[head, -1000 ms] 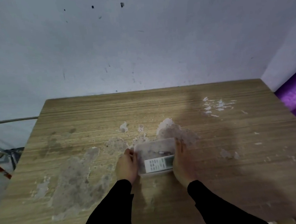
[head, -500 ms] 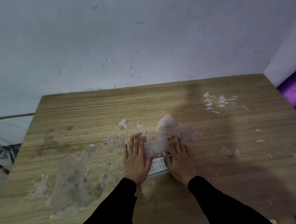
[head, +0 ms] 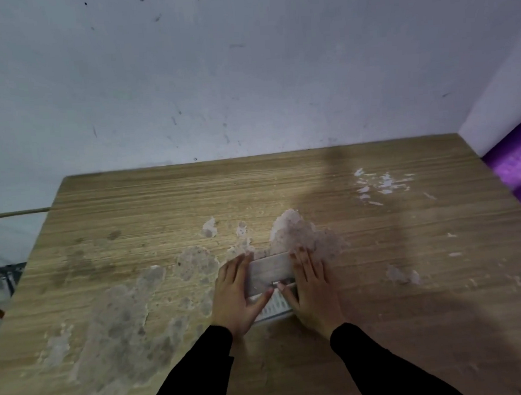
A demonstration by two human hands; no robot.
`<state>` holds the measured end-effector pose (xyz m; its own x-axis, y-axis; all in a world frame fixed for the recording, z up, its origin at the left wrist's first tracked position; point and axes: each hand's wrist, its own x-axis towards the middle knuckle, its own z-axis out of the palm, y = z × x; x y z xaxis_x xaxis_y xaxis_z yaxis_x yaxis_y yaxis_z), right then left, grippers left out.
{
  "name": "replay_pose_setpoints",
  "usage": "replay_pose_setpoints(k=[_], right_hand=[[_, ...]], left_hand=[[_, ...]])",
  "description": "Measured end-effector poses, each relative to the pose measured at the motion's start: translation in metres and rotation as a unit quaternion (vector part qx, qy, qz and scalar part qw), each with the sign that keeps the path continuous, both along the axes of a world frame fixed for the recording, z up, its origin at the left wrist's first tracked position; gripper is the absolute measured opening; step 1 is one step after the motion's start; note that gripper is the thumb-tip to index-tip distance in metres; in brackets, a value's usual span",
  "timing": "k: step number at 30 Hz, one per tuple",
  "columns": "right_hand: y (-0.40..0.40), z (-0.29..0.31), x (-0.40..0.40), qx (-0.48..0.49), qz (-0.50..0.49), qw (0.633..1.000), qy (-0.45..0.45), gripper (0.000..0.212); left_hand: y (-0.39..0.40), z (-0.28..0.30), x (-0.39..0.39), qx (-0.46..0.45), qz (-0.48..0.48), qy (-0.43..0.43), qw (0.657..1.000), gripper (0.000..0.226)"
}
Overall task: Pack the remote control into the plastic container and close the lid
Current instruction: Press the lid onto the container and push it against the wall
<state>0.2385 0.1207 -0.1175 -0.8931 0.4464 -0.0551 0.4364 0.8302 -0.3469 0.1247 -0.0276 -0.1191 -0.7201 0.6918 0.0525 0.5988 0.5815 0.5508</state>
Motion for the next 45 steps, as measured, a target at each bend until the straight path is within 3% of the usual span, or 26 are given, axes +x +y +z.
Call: replay_pose_setpoints(k=[4, 6, 8, 10, 13, 17, 19, 23, 26, 32, 37, 45], right_hand=[[-0.005, 0.001, 0.015, 0.079, 0.178, 0.98, 0.035, 0.06], [-0.005, -0.001, 0.023, 0.094, 0.219, 0.971, 0.025, 0.06], [0.001, -0.002, 0.025, 0.104, 0.214, 0.971, 0.026, 0.056], [0.013, 0.002, 0.025, 0.101, 0.181, 0.978, 0.033, 0.051], [0.042, 0.01, 0.03, 0.104, 0.108, 0.988, 0.039, 0.031], [0.095, 0.017, 0.043, 0.082, 0.044, 0.995, 0.022, 0.03], [0.128, 0.021, 0.048, 0.085, 0.008, 0.996, 0.005, 0.028], [0.197, 0.027, 0.064, 0.079, -0.089, 0.992, -0.031, 0.027], [0.254, 0.028, 0.074, 0.088, -0.139, 0.985, -0.053, 0.03], [0.363, 0.026, 0.072, 0.092, -0.19, 0.974, -0.082, 0.053], [0.434, 0.023, 0.064, 0.063, -0.212, 0.963, -0.157, 0.059], [0.49, 0.027, 0.05, -0.018, -0.213, 0.963, -0.164, 0.072]], left_hand=[[-0.001, 0.001, 0.002, -0.025, -0.004, 0.002, 1.0, 0.076], [0.0, 0.004, 0.006, -0.051, -0.014, 0.055, 0.997, 0.062], [0.004, 0.007, 0.013, -0.062, -0.043, 0.148, 0.986, 0.035], [0.011, 0.008, 0.021, -0.042, -0.092, 0.193, 0.976, 0.021], [0.03, 0.009, 0.029, -0.035, -0.156, 0.186, 0.97, 0.018], [0.084, 0.016, 0.032, -0.038, -0.2, 0.158, 0.966, 0.014], [0.119, 0.021, 0.035, -0.045, -0.216, 0.139, 0.965, 0.019], [0.189, 0.025, 0.046, -0.103, -0.274, 0.082, 0.953, 0.059], [0.255, 0.027, 0.053, -0.131, -0.302, 0.056, 0.943, 0.072], [0.385, 0.03, 0.059, -0.173, -0.311, 0.029, 0.934, 0.077], [0.471, 0.029, 0.055, -0.197, -0.309, 0.016, 0.93, 0.075], [0.527, 0.03, 0.035, -0.223, -0.336, 0.083, 0.911, 0.078]])
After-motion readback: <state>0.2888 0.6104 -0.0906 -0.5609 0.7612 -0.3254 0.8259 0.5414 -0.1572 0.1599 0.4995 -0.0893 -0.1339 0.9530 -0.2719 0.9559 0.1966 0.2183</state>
